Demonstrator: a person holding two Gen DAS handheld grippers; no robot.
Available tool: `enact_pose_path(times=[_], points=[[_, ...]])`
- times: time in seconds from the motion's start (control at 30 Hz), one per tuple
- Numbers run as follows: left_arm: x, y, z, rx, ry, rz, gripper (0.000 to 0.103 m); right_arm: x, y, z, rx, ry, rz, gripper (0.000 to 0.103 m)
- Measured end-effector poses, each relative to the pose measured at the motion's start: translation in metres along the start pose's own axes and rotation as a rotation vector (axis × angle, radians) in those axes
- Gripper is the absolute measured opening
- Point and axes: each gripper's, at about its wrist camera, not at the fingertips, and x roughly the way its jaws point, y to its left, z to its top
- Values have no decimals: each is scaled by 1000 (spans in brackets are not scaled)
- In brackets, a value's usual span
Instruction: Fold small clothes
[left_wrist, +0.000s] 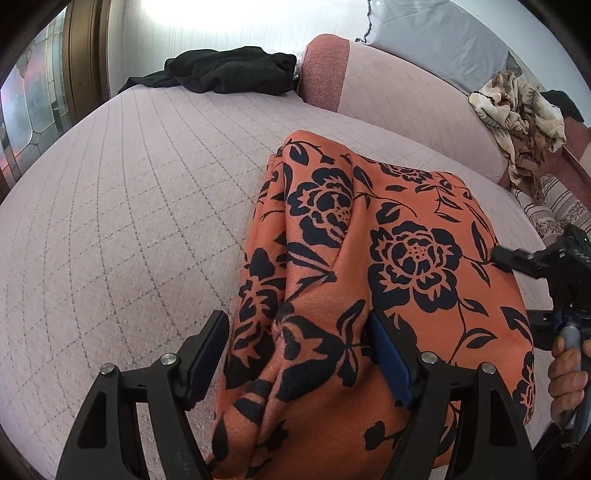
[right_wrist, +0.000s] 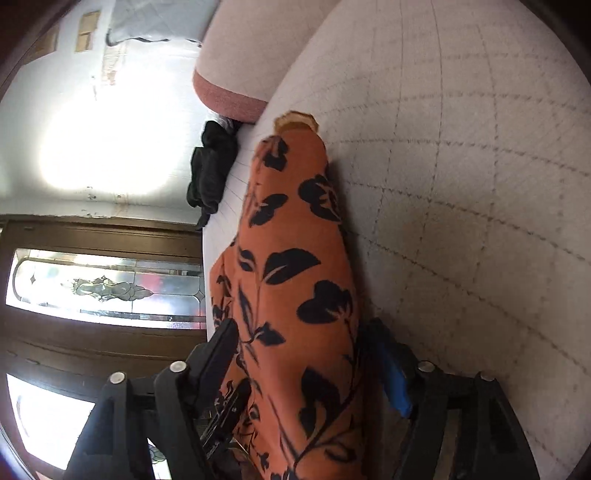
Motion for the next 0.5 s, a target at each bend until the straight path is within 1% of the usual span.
enact_pose_path(times=[0.03,0.07,0.1,0.13,0.17,0.2,0.23,0.27,0.33,0.4,0.43,0.47,0.5], points=[[0,1,0,-4,0,-1,78,5,11,0,-48,2,-45,39],[0,2,0,-7,2,-4,78,5,30,-5,-141,-18,-95,31],[0,3,0,-11,4,-10,78,1,49,-13,-232,-46,-146,29],[1,2,0,-14,6,-15,78,-3,60,-20,-285,-79,-196,28],[2,1,0,-12,9,-15,78,-1,61,-24,-321,-103,-264,28],[3,0,0,-6,11,-14,78,9,53,-26,-329,-84,-336,29],[2,-1,0,-1,7,-6,78,17,44,-24,-313,-69,-351,29],[1,-1,-1,2,1,-3,78,14,41,-21,-286,-74,-302,32],[0,0,-1,-1,0,-5,78,4,42,-15,-221,-74,-209,41],[0,1,-2,-9,4,-9,78,-8,42,-6,-164,-118,-116,82],[0,0,-2,-9,4,-7,78,-12,41,0,-139,-149,-78,84],[0,-1,-1,-7,3,-5,78,-13,38,6,-113,-159,-51,85],[-1,-1,-2,-5,3,-4,78,-8,34,15,-76,-147,-33,84]])
